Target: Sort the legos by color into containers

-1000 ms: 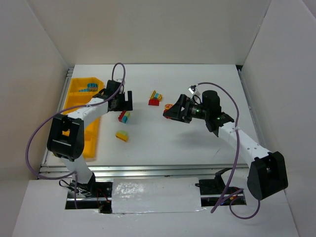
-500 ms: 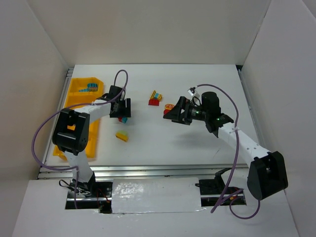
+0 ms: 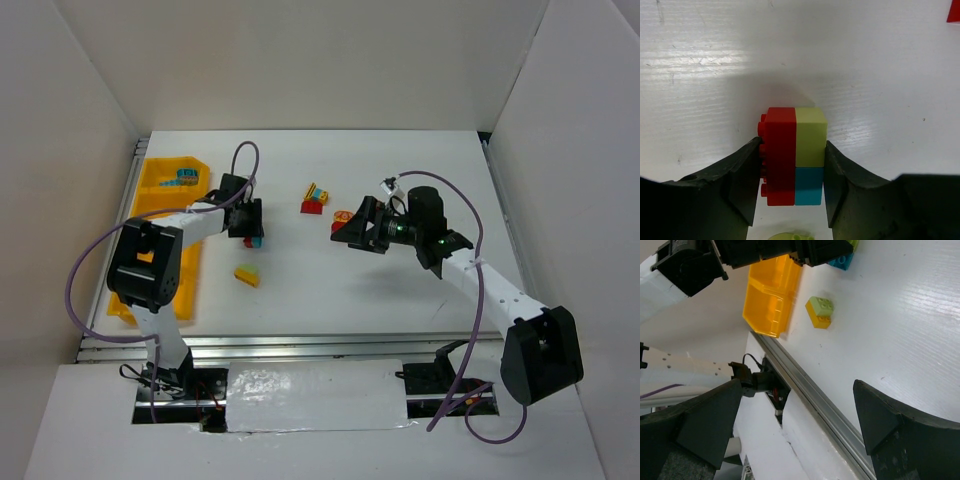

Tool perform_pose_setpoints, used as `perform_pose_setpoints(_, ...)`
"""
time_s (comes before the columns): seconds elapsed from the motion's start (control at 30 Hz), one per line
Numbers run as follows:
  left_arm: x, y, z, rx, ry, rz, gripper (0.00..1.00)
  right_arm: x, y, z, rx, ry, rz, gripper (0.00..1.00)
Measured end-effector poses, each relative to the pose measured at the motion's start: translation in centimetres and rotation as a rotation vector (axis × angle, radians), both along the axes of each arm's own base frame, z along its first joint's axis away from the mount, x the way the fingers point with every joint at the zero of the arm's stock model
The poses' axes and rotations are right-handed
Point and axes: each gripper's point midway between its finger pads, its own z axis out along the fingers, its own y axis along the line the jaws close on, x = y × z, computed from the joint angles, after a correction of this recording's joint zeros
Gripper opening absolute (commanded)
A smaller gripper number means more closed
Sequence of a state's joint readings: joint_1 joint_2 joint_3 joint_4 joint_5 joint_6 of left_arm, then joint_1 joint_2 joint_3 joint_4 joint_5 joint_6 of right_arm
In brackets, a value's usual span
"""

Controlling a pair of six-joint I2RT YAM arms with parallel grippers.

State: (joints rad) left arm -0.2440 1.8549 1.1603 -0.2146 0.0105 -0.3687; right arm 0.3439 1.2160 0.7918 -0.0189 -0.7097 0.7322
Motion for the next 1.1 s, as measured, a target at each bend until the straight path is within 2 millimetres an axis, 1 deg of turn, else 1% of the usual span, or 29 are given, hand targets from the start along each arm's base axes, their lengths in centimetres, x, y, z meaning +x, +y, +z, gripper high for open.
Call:
perform_pose_setpoints(0.13, -0.9, -0.9, 0.5, -0.043, 0.001, -0.034, 0.0, 0.4, -0.4, -0.7, -0.031, 0.014, -0.037, 1.0)
perform_pose_setpoints(0.2, -1.7, -2.3, 1.6, -0.084, -0.016, -0.083, 0.0, 0.7, -0.6, -1.0, -0.039, 0.027, -0.064, 1.0)
perform_pose_setpoints(0.3, -3.0, -5.8, 4.7, -0.152, -0.089, -0.216, 0.0, 1.1, -0.8, -1.6, -0.031, 0.05, -0.11, 0.99)
perform_pose_setpoints(0.4, -4.7, -10.5, 8.4, -0.209, -0.208, -0.4, 0.0, 1.4, -0.8, -2.2, -0.022, 0.082, -0.161, 0.97)
perform_pose_setpoints(0.43, -5.5, -11.9, 9.4, -0.225, -0.246, -0.462, 0.0, 1.5, -0.8, -2.3, -0.021, 0.088, -0.179, 0.93)
perform_pose_setpoints(0.5, -7.4, -14.6, 11.3, -0.26, -0.318, -0.579, 0.0, 1.8, -0.8, -2.3, -0.018, 0.101, -0.212, 0.9)
perform_pose_setpoints(0.53, -8.4, -15.6, 11.7, -0.274, -0.345, -0.628, 0.0, 2.0, -0.8, -2.2, -0.016, 0.105, -0.231, 0.86)
perform_pose_setpoints(0.57, -9.3, -16.4, 12.3, -0.286, -0.368, -0.666, 0.0, 2.1, -0.9, -2.2, -0.016, 0.106, -0.248, 0.85)
perform_pose_setpoints(0.63, -10.6, -17.2, 12.6, -0.298, -0.398, -0.719, 0.0, 2.4, -0.9, -2.1, -0.017, 0.109, -0.276, 0.82)
perform_pose_setpoints(0.77, -12.1, -18.0, 12.7, -0.309, -0.435, -0.771, 0.0, 2.2, -0.3, -2.1, -0.032, 0.107, -0.286, 0.78)
perform_pose_setpoints(1.0, -12.2, -18.7, 13.5, -0.314, -0.492, -0.804, 0.0, 0.8, 1.8, -1.5, -0.035, 0.091, -0.224, 0.76)
perform_pose_setpoints(1.07, -12.3, -18.8, 13.6, -0.319, -0.496, -0.808, 0.0, 0.3, 2.7, -1.5, -0.039, 0.091, -0.199, 0.72)
perform_pose_setpoints(1.1, -12.3, -18.9, 13.7, -0.321, -0.498, -0.81, 0.0, 0.1, 3.1, -1.6, -0.042, 0.091, -0.189, 0.66)
